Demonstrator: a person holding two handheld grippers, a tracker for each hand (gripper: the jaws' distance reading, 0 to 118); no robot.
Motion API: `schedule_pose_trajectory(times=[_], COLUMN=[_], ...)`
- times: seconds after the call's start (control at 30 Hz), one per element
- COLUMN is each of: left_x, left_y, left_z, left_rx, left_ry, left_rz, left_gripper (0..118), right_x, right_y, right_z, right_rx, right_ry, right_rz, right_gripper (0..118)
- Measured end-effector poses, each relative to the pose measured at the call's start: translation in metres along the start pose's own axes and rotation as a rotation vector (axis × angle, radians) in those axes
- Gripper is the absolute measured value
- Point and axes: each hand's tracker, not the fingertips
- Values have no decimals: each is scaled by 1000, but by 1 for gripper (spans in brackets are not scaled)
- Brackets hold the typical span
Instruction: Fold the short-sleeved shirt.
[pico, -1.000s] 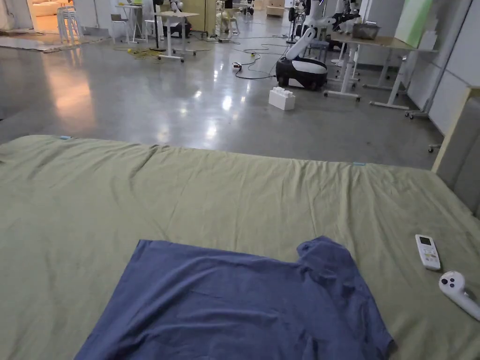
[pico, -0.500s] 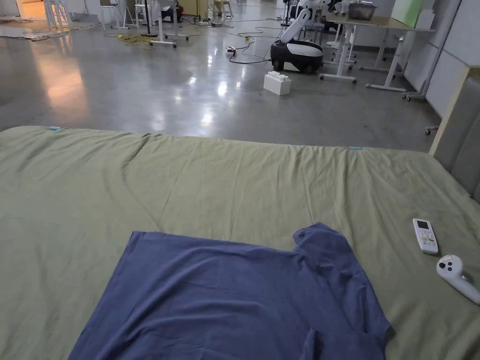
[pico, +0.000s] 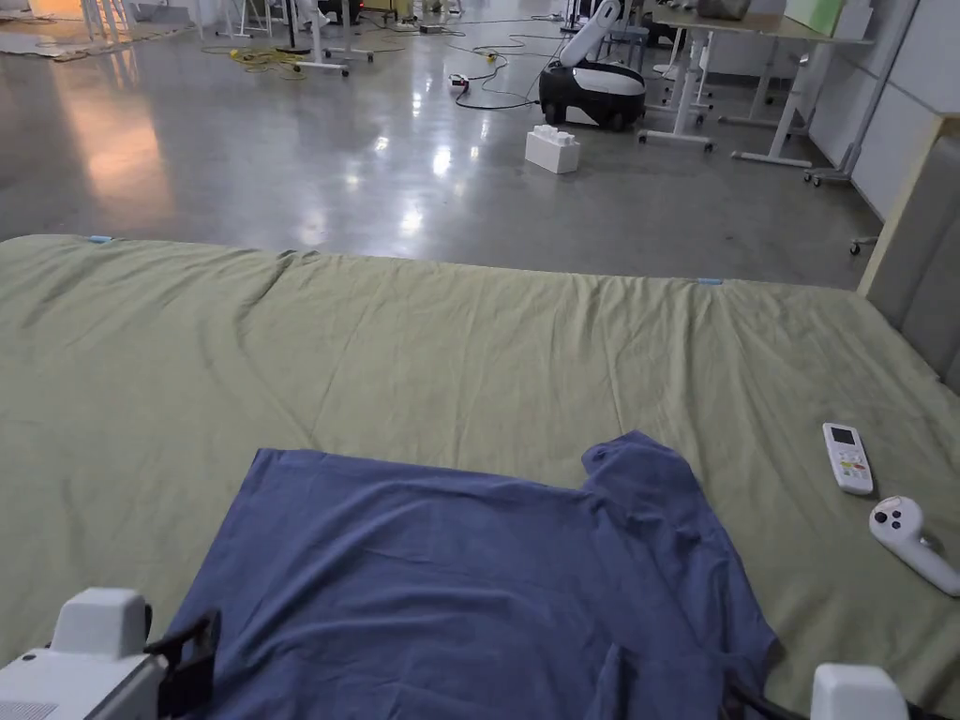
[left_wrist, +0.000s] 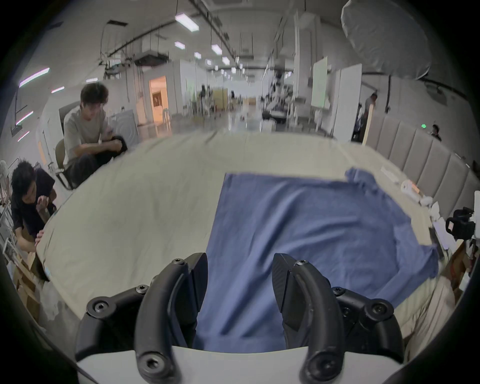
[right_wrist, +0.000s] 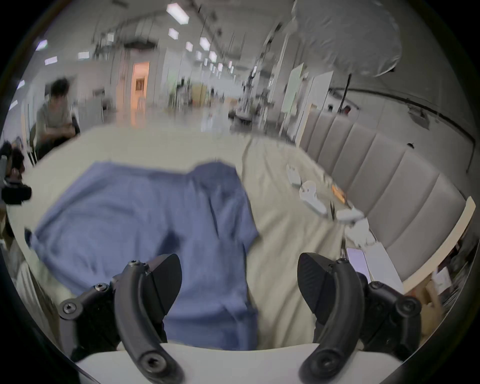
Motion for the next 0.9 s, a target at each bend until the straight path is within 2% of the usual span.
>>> schedule_pose_trajectory(times=[0.03, 0.07, 0.17, 0.23, 0.27, 0.33, 0.37, 0.43, 0.47, 0.7, 0.9], left_x=[8, 16, 23, 34, 37, 41, 37, 36, 35, 17, -18], left_y=[7, 13, 21, 28, 30, 34, 32, 37, 41, 38, 10], left_z=[2, 6, 5, 12, 15, 20, 13, 13, 12, 11, 23], left_rx=[40, 84, 169, 226, 254, 278, 280, 280, 273, 202, -90], left_ry=[3, 7, 31, 47, 56, 53, 54, 55, 52, 17, -23], left_rz=[-1, -7, -9, -11, -12, -19, -16, -18, -22, -1, 3], left_gripper=[53, 53, 48, 34, 19, 14, 5, 4, 2, 1, 1], right_x=[-5, -9, -24, -33, -36, -42, -45, -49, -48, -46, -46], right_y=[8, 14, 27, 34, 37, 41, 43, 48, 48, 52, 46], right_z=[1, 3, 2, 2, 3, 1, 0, -1, -2, -2, -7], right_rx=[49, 107, 215, 297, 313, 377, 370, 393, 379, 382, 343], right_ry=[14, 19, -10, -2, -7, -1, -14, -23, -7, -5, 7], right_rz=[-21, -32, -41, -30, -38, -55, -44, -32, -66, -63, -48], right_gripper=[86, 75, 33, 23, 15, 3, 1, 1, 1, 1, 1])
